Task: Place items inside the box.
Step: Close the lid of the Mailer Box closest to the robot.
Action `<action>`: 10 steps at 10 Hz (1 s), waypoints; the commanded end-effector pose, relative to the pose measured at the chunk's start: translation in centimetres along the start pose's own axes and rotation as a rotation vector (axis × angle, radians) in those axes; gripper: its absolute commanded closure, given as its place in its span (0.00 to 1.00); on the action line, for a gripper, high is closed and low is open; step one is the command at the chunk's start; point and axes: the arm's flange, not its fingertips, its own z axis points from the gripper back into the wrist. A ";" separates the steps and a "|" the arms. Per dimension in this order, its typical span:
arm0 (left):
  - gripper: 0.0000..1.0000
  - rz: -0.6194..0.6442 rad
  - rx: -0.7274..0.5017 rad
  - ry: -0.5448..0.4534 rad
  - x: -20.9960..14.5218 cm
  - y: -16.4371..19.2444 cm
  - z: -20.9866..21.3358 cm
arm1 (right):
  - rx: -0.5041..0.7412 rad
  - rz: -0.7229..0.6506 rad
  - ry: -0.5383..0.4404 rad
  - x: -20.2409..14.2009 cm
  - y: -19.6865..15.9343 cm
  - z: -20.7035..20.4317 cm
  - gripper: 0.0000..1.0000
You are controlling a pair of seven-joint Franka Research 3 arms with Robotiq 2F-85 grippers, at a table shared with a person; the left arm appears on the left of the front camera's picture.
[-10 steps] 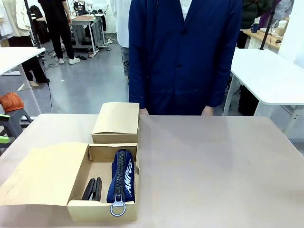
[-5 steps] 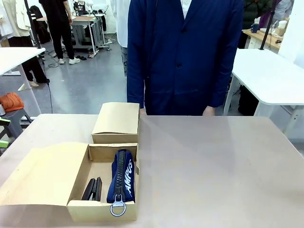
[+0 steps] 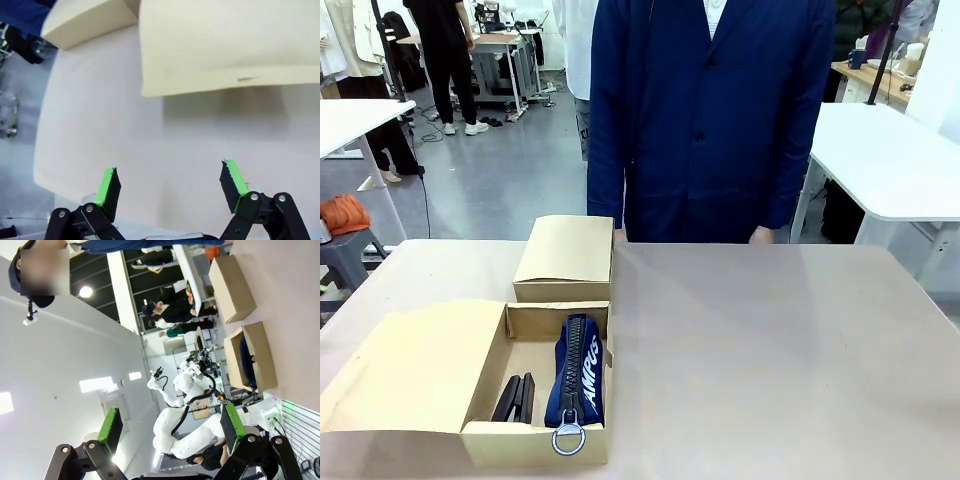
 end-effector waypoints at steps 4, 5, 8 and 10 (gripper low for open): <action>0.00 0.126 -0.087 -0.065 -0.8 -3.3 -9.9 | 0.016 -0.011 0.003 -0.1 0.6 -0.1 0.00; 0.00 0.175 -0.099 -0.131 -0.2 -3.3 -10.5 | 0.016 -0.011 0.003 -0.1 0.6 -0.1 0.00; 0.00 0.366 -0.085 -0.361 1.5 -3.0 -10.5 | 0.016 -0.011 0.003 -0.1 0.6 -0.1 0.00; 0.00 0.474 -0.110 -0.599 2.5 -2.7 -8.7 | 0.016 -0.011 0.003 -0.1 0.6 -0.1 0.00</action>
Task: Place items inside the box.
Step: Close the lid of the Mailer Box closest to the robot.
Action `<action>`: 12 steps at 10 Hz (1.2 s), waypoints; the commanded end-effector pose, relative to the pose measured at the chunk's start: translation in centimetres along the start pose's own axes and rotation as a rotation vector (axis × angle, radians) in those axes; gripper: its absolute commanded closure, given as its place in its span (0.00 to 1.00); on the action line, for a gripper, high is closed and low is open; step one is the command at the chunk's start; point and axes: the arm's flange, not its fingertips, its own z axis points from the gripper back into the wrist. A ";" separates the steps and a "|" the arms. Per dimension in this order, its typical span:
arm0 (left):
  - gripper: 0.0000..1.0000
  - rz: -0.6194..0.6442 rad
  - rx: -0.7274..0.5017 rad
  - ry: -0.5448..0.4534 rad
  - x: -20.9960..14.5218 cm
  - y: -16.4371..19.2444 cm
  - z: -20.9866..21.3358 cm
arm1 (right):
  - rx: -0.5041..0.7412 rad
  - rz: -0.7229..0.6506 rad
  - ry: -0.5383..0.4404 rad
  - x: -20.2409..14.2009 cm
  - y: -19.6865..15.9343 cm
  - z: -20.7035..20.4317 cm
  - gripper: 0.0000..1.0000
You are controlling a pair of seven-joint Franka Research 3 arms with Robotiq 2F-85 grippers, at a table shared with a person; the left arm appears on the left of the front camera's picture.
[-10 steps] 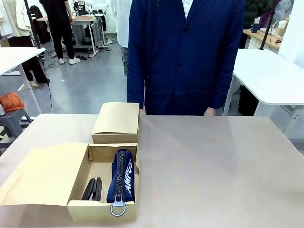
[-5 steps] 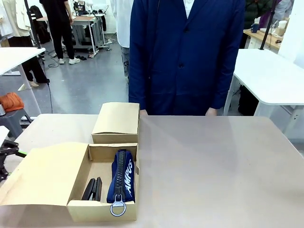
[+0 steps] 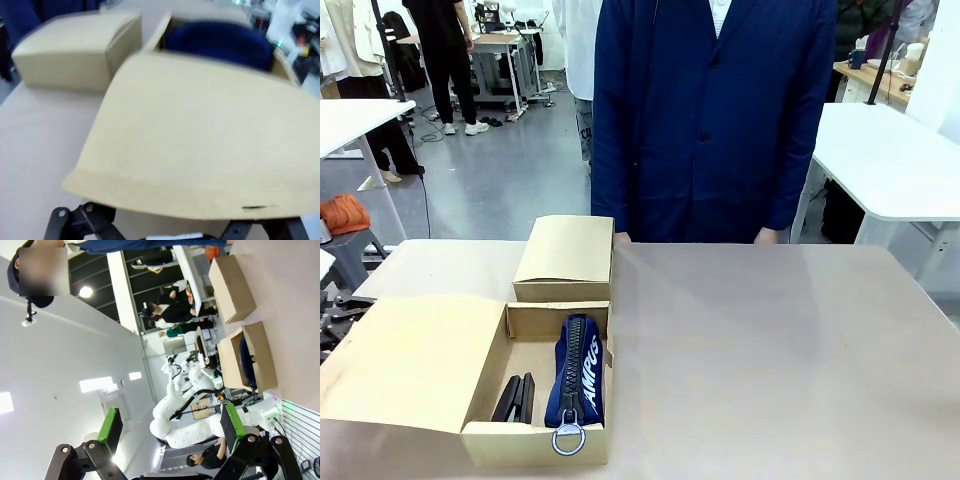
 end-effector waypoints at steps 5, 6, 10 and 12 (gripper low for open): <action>0.00 -0.106 -0.138 -0.335 8.6 -7.4 -2.6 | 0.016 -0.011 0.003 -0.1 0.6 -0.1 0.00; 0.00 -0.111 -0.151 -0.316 10.3 -8.6 -5.3 | 0.016 -0.011 0.003 -0.1 0.6 -0.1 0.00; 0.00 -0.147 -0.161 -0.266 10.8 -0.8 -4.3 | 0.016 -0.011 0.003 -0.1 0.6 -0.1 0.00; 0.00 -0.147 -0.161 -0.266 10.8 -0.8 -4.3 | 0.016 -0.011 0.003 -0.1 0.6 -0.1 0.00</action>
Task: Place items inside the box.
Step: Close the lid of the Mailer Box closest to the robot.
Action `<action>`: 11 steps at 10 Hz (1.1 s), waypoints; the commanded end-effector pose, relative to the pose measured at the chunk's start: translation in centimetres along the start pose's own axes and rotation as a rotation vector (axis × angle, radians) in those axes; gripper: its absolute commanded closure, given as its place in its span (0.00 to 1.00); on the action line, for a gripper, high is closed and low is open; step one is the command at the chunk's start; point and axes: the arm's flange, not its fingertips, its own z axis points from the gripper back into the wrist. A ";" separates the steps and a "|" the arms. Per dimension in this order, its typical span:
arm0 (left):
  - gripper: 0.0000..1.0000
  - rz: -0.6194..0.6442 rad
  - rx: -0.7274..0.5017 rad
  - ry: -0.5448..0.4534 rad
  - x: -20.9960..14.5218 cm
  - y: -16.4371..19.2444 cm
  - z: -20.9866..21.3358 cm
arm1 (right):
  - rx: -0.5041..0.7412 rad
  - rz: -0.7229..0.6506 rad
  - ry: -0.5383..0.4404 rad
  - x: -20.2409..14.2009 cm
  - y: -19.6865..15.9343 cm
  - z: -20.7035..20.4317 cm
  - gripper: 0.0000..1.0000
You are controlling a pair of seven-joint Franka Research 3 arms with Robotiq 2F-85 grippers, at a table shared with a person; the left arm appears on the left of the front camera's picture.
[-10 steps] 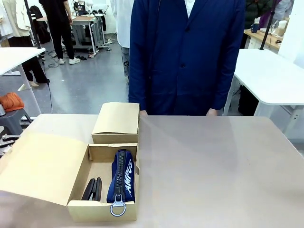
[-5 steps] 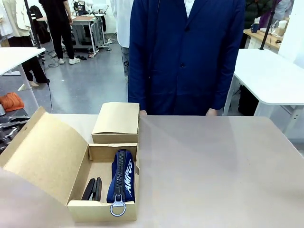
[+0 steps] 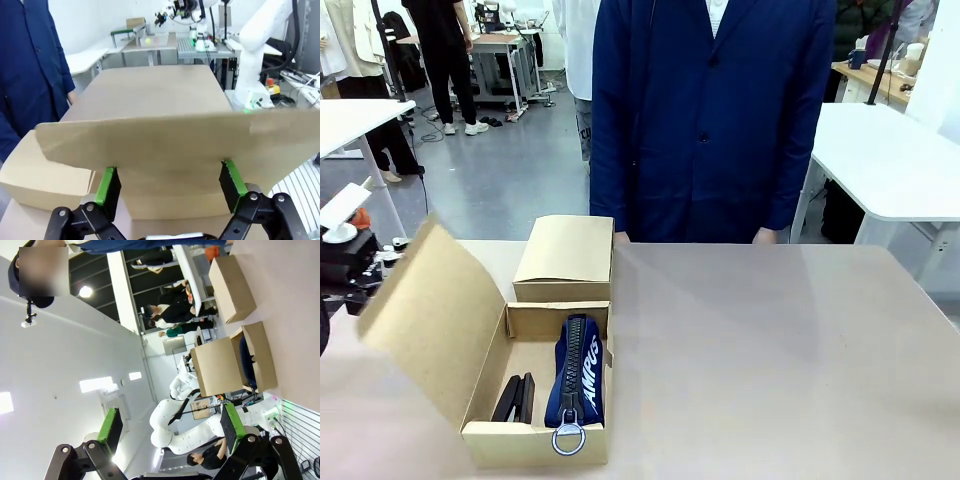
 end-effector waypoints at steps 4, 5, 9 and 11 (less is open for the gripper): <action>0.00 -0.063 -0.006 0.007 0.0 -2.7 -9.4 | 0.016 -0.011 0.003 -0.1 0.6 -0.1 0.00; 0.00 -0.026 0.012 0.015 0.2 -3.0 -12.6 | 0.016 -0.011 0.003 -0.1 0.6 -0.1 0.00; 0.00 0.009 -0.055 0.146 -1.6 -6.4 -17.0 | 0.016 -0.011 0.003 -0.1 0.6 -0.1 0.00; 0.00 0.025 -0.092 0.207 -2.5 -6.7 -17.0 | 0.016 -0.011 0.003 -0.1 0.6 -0.1 0.00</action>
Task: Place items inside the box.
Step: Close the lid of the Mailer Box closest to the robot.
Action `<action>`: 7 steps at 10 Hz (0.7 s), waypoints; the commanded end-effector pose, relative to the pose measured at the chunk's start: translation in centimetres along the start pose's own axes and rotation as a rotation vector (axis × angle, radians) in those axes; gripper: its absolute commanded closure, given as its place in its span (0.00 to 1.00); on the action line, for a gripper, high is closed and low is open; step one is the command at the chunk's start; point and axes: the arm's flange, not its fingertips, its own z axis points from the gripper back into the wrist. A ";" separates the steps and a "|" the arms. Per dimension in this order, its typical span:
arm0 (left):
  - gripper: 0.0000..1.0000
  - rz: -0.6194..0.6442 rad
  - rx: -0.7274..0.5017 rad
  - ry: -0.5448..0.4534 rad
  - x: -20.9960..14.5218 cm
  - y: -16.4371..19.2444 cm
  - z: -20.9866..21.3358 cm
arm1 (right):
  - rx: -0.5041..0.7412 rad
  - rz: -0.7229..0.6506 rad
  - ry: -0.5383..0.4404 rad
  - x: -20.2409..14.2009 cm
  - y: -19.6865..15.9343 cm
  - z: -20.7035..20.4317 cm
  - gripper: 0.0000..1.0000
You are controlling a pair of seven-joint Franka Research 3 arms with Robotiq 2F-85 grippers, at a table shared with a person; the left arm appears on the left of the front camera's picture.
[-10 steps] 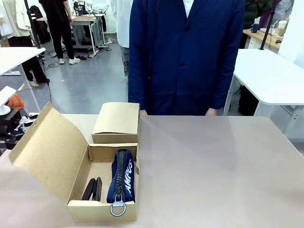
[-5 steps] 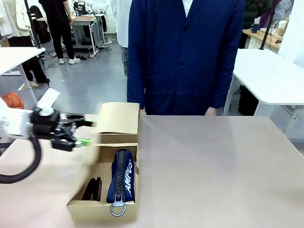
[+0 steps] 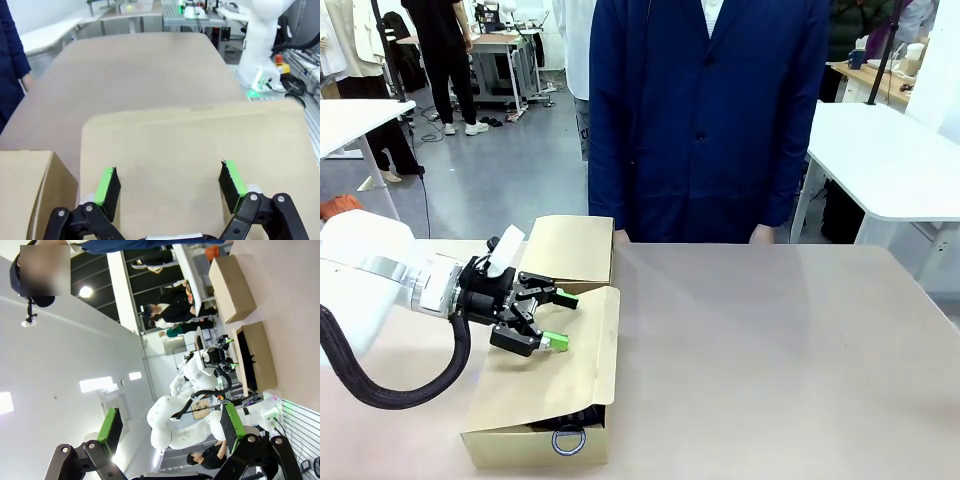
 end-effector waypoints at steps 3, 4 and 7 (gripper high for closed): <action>0.00 -0.044 -0.064 0.125 -1.2 -7.6 0.5 | 0.016 -0.012 0.003 -0.1 0.5 -0.1 0.00; 0.00 -0.055 -0.072 0.144 -1.3 -7.8 0.4 | 0.016 -0.012 0.003 -0.1 0.5 -0.1 0.00; 0.00 -0.044 -0.062 0.114 -0.6 -7.3 1.1 | 0.016 -0.012 0.003 -0.1 0.5 -0.1 0.00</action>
